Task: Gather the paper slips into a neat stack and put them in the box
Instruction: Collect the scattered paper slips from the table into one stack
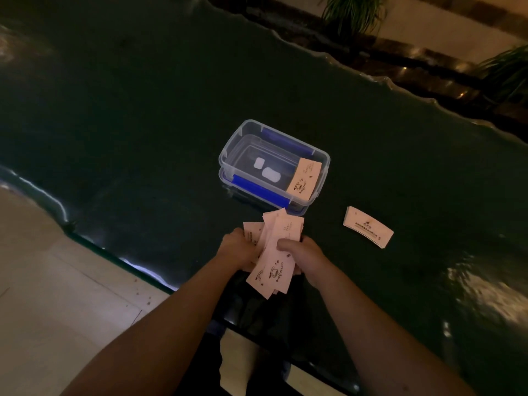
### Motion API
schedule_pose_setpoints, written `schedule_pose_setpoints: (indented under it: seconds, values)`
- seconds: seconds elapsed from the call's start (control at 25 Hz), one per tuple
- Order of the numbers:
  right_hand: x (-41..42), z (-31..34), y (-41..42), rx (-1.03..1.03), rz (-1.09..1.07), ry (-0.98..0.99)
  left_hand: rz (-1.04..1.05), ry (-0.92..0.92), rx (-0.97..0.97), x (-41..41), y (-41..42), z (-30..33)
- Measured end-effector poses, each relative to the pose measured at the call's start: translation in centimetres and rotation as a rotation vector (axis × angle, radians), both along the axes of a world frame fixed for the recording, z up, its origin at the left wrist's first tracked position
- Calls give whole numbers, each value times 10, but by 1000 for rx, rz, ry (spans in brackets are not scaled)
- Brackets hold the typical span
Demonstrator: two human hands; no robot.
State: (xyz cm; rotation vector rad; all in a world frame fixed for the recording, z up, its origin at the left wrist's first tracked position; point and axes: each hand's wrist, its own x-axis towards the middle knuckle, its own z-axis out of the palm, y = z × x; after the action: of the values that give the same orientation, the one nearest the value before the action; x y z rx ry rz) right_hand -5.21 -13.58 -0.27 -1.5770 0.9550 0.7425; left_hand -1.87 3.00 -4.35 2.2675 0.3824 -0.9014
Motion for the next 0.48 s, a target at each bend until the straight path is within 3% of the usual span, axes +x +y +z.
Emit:
schedule_pose_setpoints:
  seconds: [0.16,0.48]
  values:
    - [-10,-6,-6,134,-104,-18,42,-50,-65,-1,6,1]
    - [-25,-17,4,276,-245,-116,166,76,-298,-5,8,20]
